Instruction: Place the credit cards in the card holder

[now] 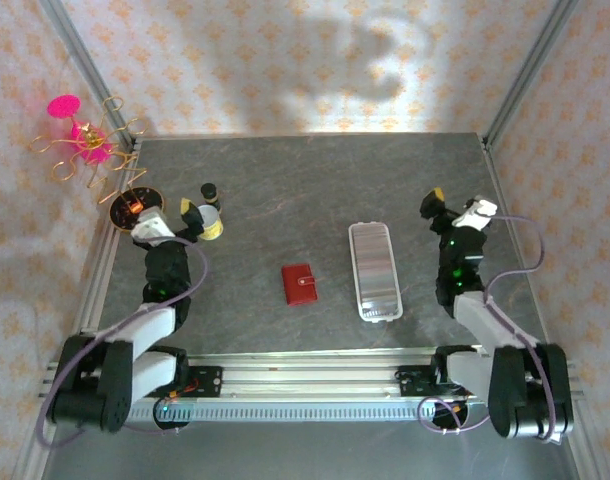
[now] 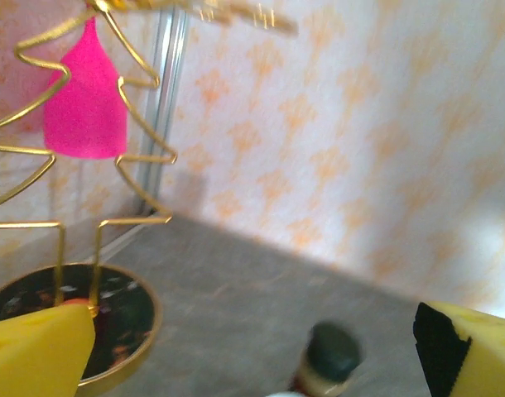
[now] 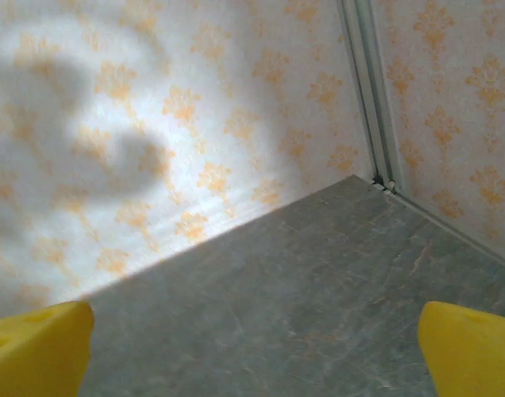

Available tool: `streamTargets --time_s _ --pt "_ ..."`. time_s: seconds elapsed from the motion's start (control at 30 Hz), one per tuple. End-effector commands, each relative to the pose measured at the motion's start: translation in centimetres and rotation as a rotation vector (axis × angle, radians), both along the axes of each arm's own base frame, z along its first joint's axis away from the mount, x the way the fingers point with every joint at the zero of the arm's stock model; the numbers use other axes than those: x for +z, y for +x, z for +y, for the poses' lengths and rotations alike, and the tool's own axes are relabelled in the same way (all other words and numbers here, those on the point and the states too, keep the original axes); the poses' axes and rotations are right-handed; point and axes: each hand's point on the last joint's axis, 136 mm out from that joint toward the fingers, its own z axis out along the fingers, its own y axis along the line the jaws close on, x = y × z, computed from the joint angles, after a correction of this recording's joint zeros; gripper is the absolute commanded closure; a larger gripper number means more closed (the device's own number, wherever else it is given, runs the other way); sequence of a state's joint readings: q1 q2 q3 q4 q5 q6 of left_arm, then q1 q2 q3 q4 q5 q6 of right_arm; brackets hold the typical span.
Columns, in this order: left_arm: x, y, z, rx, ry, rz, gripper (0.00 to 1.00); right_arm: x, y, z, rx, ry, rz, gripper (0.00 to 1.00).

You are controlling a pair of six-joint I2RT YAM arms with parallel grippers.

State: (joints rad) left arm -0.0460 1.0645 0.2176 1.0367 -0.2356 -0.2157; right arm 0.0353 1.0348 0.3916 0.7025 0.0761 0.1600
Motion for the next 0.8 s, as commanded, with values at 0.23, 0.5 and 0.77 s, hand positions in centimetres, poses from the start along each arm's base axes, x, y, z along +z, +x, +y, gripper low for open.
streamTargets --time_s 0.23,0.5,0.77 --pt "-1.8 2.1 -5.3 -0.305 -0.459 0.183 0.01 -2.8 -1.1 -0.5 -0.052 0.27 0.25 0.0" --pt "-1.4 -0.5 -7.3 -0.42 -0.535 0.219 0.01 -2.4 -2.2 1.7 0.074 0.271 0.345 0.01" --pt "-4.5 -2.8 -15.0 -0.678 -0.613 0.462 0.16 -0.8 -2.8 9.5 0.361 0.286 0.456 0.24"
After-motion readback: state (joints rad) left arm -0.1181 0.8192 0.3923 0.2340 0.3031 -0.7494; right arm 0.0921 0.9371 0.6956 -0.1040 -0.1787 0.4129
